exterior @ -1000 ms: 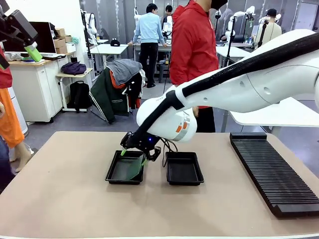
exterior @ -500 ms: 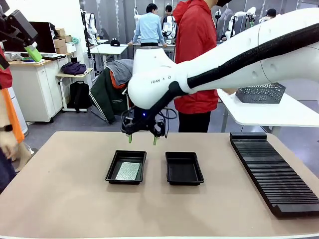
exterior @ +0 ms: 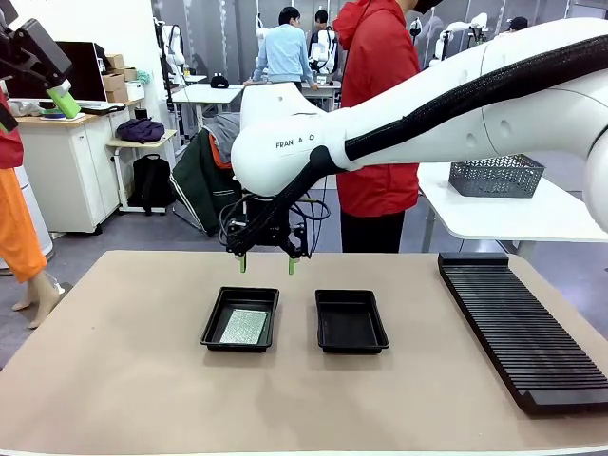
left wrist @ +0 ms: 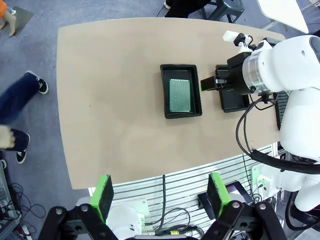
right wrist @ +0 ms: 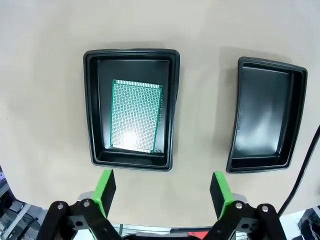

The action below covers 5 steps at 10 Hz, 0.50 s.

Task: Inspect and transfer BCBs to ESD trays.
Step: Pick up the Blank PCB from the PCB Rack and place it in the left ESD tray.

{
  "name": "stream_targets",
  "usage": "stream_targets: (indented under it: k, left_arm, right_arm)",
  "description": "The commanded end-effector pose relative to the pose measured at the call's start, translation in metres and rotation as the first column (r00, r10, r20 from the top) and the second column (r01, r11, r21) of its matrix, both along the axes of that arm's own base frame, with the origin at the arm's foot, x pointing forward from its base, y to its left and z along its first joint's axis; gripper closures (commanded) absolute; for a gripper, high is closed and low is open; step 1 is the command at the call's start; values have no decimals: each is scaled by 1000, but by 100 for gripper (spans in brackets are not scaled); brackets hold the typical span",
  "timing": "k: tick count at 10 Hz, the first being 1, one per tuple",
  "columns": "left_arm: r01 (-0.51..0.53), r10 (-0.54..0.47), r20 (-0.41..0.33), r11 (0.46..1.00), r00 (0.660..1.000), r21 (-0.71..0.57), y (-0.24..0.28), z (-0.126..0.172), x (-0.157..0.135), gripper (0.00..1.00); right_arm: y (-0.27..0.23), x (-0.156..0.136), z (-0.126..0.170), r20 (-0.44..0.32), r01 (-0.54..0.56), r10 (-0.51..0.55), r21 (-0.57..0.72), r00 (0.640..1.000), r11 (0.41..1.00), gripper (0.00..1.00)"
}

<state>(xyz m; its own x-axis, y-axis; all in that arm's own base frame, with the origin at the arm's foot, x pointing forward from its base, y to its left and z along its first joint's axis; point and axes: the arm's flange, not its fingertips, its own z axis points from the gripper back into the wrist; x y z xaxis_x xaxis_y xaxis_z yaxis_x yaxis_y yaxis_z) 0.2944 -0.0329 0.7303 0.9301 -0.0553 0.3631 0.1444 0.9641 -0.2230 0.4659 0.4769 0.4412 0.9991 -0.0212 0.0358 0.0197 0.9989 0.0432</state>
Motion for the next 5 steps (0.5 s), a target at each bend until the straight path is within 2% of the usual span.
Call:
stream_targets:
  k: [1, 5]
  left_arm:
    - [-2, 2, 0, 1000, 1000, 0, 0, -1, -1, 0]
    - [-2, 2, 0, 1000, 1000, 0, 0, -1, -1, 0]
  right_arm:
    - [-1, -3, 3, 5, -4, 4, 1, 1000, 1000, 0]
    - [-1, -3, 3, 5, -4, 4, 1, 1000, 1000, 0]
